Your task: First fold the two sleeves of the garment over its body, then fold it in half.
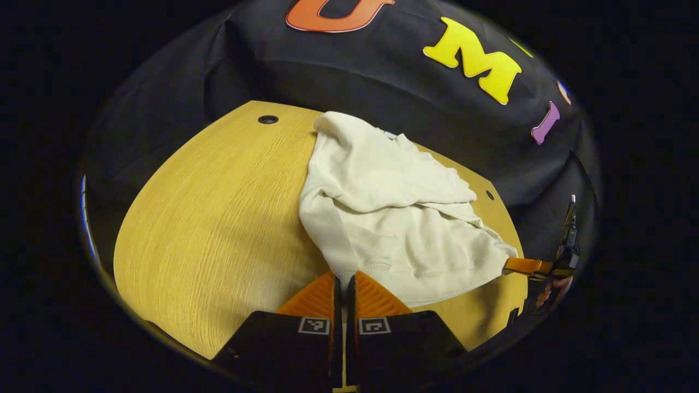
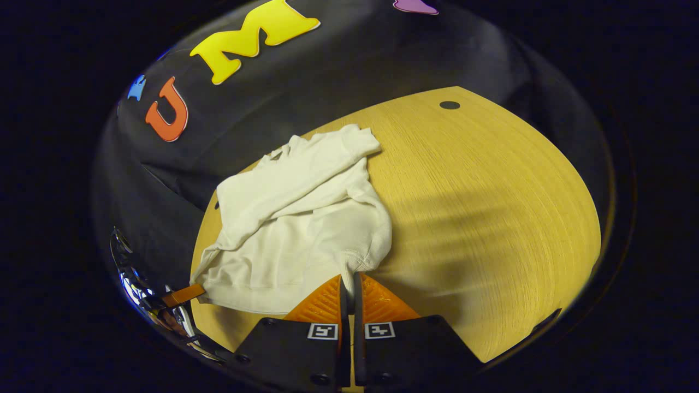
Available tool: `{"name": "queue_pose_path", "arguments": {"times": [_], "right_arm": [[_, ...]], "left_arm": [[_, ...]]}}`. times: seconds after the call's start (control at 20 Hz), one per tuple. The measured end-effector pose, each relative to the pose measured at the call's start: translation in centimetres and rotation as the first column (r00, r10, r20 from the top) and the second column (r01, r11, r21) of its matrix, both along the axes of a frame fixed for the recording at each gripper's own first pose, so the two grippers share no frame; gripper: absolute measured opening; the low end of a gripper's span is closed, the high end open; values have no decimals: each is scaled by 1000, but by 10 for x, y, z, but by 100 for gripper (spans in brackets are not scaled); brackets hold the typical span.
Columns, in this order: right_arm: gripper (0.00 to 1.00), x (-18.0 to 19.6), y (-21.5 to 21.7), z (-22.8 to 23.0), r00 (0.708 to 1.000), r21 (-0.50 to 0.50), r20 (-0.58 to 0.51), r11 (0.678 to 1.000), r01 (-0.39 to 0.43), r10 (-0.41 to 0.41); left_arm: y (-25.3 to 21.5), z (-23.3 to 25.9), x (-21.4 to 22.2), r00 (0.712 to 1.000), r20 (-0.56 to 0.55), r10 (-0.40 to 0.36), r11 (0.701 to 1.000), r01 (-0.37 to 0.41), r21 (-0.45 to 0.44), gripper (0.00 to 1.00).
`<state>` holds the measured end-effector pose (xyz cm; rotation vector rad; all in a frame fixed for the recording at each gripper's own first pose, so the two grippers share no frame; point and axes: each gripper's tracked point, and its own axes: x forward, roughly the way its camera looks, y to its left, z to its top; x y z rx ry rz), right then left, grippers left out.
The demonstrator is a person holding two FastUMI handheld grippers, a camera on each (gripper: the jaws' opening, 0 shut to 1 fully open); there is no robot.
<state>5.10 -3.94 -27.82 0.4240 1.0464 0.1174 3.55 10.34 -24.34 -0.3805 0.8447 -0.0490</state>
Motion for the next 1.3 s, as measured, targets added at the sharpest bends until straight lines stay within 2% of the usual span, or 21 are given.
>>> {"name": "queue_pose_path", "arguments": {"times": [0.3,0.35,0.6,0.7,0.9,1.15,1.3], "right_arm": [[3,78,13,61,986,5,164,999,-43,42],[0,93,17,71,980,4,192,999,-54,52],[3,192,36,119,946,18,318,997,-69,60],[3,233,41,123,934,5,352,998,-59,54],[3,292,52,101,930,-21,364,999,-47,52],[3,343,60,30,930,-96,359,994,-42,74],[3,366,59,-18,941,-101,337,995,6,29]], "left_arm": [[3,69,82,984,178,14,1000,-13,-7,5],[2,84,97,979,204,29,999,-23,-31,5],[15,140,184,947,301,113,990,-81,-115,5],[29,152,218,936,319,148,986,-116,-117,5],[33,135,286,930,325,170,985,-150,-86,5],[34,71,349,934,319,158,986,-168,5,5],[40,29,376,938,323,125,985,-157,75,5]]}}
